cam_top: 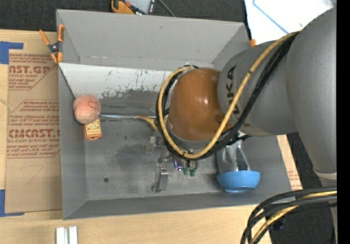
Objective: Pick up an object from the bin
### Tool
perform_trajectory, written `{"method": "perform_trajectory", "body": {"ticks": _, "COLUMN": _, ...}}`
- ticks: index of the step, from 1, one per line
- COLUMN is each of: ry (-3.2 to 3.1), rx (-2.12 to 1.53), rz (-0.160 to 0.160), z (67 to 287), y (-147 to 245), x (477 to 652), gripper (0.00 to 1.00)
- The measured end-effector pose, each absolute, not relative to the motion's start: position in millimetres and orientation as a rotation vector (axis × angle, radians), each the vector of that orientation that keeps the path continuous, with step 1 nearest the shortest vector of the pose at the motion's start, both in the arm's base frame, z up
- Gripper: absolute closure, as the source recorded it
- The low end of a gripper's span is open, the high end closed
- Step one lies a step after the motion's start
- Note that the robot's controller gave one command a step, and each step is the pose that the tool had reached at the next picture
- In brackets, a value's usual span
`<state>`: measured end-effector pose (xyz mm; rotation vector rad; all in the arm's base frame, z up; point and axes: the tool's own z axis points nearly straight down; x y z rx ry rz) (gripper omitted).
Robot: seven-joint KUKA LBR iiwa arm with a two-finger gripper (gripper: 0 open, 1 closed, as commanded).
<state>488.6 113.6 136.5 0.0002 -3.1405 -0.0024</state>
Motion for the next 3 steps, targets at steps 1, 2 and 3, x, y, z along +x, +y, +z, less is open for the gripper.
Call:
{"method": "perform_trajectory", "body": {"ticks": 1, "ry": -3.059, "rx": -0.688, "rz": -0.003, "z": 69.1, "y": 23.5, "x": 567.3, "gripper": 0.0}}
{"method": "perform_trajectory", "body": {"ticks": 2, "ry": -3.034, "rx": -0.825, "rz": -0.005, "z": 147.4, "y": 63.1, "x": 580.2, "gripper": 0.0}}
{"method": "perform_trajectory", "body": {"ticks": 3, "ry": -3.05, "rx": -0.687, "rz": 0.007, "z": 98.3, "y": -20.3, "x": 588.5, "gripper": 0.0}}
